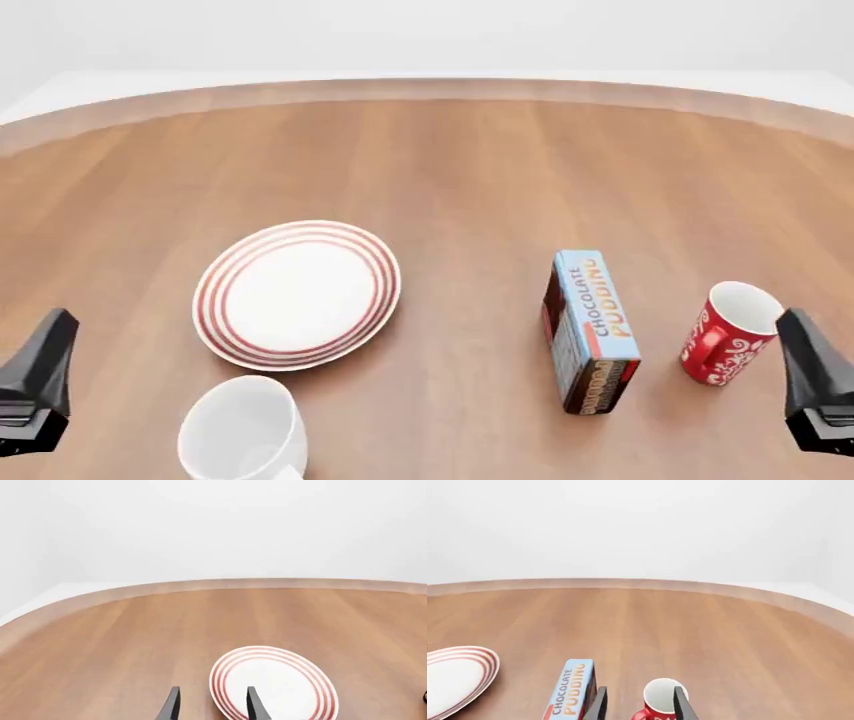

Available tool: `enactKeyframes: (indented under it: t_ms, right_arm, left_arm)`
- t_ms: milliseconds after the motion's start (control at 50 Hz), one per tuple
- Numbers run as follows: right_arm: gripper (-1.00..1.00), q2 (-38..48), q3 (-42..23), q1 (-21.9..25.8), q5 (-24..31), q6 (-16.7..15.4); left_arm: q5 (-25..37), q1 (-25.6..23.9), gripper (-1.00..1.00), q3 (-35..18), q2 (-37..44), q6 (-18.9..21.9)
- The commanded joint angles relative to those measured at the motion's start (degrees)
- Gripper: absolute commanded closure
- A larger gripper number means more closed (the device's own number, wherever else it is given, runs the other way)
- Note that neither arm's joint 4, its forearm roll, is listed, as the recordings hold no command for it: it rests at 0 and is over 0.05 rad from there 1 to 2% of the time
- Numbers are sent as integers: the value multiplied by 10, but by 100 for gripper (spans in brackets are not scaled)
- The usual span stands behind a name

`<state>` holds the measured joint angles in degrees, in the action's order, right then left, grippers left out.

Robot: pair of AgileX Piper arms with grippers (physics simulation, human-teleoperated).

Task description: Pick up the white mug and put it on the plate, and put the chocolate pudding to the right of the plate.

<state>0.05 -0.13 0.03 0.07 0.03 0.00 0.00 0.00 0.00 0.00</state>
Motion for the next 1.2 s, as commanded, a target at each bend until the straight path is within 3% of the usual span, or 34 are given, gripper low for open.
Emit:
enactKeyframes:
  t_ms: [20,280,640,920,1200]
  right_arm:
    - [-100,1,-4,10,2,-3]
    - [-100,36,-9,32,-20,-12]
    - [-100,53,-59,85,36,-46]
    - [-100,116,-86,120,14,-64]
    - [-100,184,-120,140,10,-60]
  left_arm:
    - [0,0,-100,0,0,0]
    - [0,0,-100,0,0,0]
    - [0,0,-100,0,0,0]
    - [0,0,-100,0,0,0]
    - [0,0,-100,0,0,0]
